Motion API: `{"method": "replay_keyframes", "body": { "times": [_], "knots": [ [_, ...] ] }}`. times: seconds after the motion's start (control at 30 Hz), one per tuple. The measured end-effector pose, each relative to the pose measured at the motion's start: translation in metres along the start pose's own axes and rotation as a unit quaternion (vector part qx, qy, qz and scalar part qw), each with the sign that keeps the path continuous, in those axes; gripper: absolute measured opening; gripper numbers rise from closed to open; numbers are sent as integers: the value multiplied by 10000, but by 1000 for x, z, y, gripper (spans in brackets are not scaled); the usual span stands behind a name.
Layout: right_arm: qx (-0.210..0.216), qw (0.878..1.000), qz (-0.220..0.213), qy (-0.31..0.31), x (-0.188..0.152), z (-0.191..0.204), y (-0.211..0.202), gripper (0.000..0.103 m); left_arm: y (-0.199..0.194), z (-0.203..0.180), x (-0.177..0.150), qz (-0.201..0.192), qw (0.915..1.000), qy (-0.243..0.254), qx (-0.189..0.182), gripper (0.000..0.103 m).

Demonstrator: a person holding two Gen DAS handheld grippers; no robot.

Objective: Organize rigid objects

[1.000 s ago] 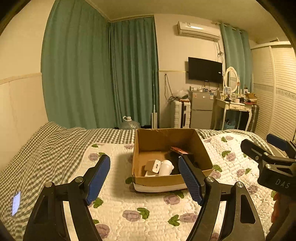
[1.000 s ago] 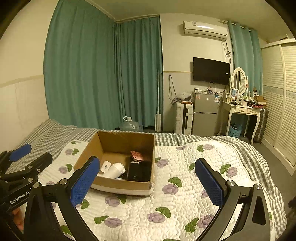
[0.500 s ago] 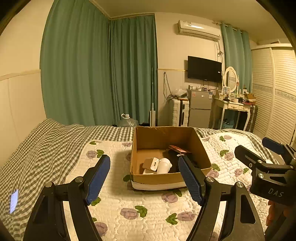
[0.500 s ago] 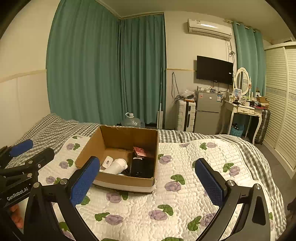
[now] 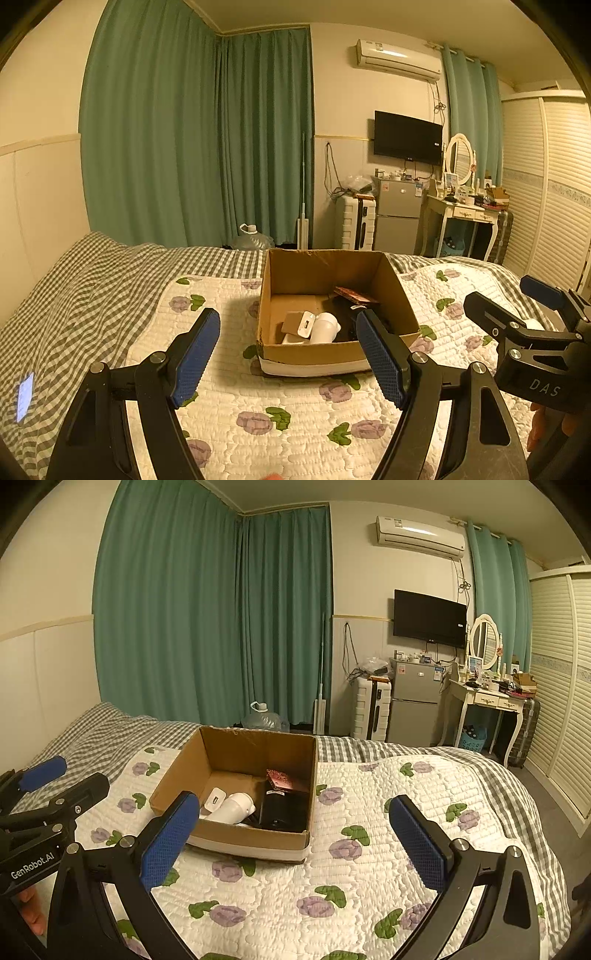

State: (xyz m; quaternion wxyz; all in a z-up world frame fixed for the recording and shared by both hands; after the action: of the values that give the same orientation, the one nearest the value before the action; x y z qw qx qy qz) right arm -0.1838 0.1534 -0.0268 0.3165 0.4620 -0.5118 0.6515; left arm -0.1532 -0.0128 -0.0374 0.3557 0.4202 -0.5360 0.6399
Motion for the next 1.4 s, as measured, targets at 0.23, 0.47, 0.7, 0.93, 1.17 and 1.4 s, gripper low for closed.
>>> {"method": "replay_keyframes", "body": {
  "times": [0.23, 0.47, 0.7, 0.93, 1.17, 1.4],
  "knots": [
    [6, 10000, 23, 16, -2, 0, 1, 103, -1, -1, 0, -12, 10000, -2, -1, 79],
    [8, 10000, 28, 23, -2, 0, 0, 103, -1, 0, 0, 8, 10000, -10, -2, 79],
    [21, 10000, 39, 32, -4, 0, 1, 103, -1, 0, 0, 9, 10000, -12, 2, 79],
    [30, 10000, 48, 38, -4, 0, 1, 103, -1, 0, 0, 12, 10000, -7, 5, 79],
    [27, 10000, 70, 60, -5, 2, 2, 103, -1, 0, 0, 13, 10000, -5, 8, 79],
    [32, 9999, 79, 63, -5, 3, 2, 103, -1, 0, 0, 12, 10000, 0, 8, 79]
  ]
}}
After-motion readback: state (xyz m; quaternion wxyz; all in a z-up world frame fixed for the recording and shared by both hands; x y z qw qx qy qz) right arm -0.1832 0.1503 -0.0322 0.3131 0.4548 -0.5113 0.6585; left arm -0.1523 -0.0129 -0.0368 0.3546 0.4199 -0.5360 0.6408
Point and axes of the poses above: each gripper's, at about its wrist camera, not at the fingertips, and y roughly the way its jaws point, z to its left, x to its top, the point moved 9 cm from there along y, roughly the way its jaws point, and after that the axes turned 9 degrees about x, right-handed, at the moved point
